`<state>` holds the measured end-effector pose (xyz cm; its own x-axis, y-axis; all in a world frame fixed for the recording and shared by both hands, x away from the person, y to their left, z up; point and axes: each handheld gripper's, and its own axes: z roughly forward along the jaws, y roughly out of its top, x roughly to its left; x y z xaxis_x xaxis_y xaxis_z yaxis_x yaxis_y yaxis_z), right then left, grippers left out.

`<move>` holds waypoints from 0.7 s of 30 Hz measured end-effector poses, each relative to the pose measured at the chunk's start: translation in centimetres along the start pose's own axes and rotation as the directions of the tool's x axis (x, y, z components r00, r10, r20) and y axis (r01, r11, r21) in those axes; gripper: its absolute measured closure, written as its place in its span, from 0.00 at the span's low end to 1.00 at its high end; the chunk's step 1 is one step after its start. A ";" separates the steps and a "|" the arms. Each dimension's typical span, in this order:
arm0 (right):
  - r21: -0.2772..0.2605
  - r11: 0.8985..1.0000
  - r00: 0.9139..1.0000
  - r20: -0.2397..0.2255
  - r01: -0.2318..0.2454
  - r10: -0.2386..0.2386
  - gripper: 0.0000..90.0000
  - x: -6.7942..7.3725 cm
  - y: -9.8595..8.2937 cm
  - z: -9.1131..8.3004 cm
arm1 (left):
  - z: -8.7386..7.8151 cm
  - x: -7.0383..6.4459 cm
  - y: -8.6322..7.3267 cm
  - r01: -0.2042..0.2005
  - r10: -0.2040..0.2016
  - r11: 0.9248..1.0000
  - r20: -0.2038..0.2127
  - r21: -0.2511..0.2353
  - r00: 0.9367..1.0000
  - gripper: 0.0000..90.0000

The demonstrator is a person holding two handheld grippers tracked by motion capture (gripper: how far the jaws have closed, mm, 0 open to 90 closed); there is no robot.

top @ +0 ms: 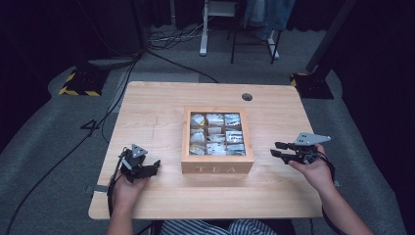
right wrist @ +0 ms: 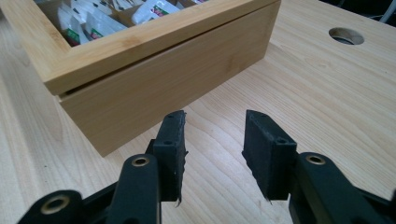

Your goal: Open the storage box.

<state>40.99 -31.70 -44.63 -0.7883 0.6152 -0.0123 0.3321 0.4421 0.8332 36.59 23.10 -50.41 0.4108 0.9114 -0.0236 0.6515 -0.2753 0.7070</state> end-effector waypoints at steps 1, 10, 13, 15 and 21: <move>0.000 1.000 1.000 -0.005 0.004 -0.004 0.66 0.2 0.2 -0.1 | 0.0 0.0 0.0 0.000 0.000 1.000 0.000 0.000 1.000 0.28; -0.002 1.000 0.999 -0.040 0.007 -0.007 0.70 2.0 1.2 -0.3 | 0.0 0.0 0.0 0.000 0.000 1.000 0.000 0.000 1.000 0.28; 0.002 1.000 0.998 -0.059 0.013 -0.013 0.72 2.7 1.5 -0.2 | 0.0 0.0 0.0 0.000 0.000 1.000 0.000 0.000 1.000 0.28; 0.002 1.000 0.997 -0.071 0.019 -0.019 0.73 3.2 1.8 -0.1 | 0.0 0.0 0.0 0.000 0.000 1.000 0.000 0.001 1.000 0.28; 0.005 1.000 0.995 -0.095 0.030 -0.030 0.75 4.1 2.1 0.1 | 0.0 0.0 0.0 -0.001 0.001 1.000 0.000 0.001 1.000 0.28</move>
<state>38.53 -28.21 -43.02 -0.8434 0.5371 0.0156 0.3108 0.4639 0.8296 36.58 23.10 -50.40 0.4113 0.9112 -0.0234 0.6516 -0.2760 0.7065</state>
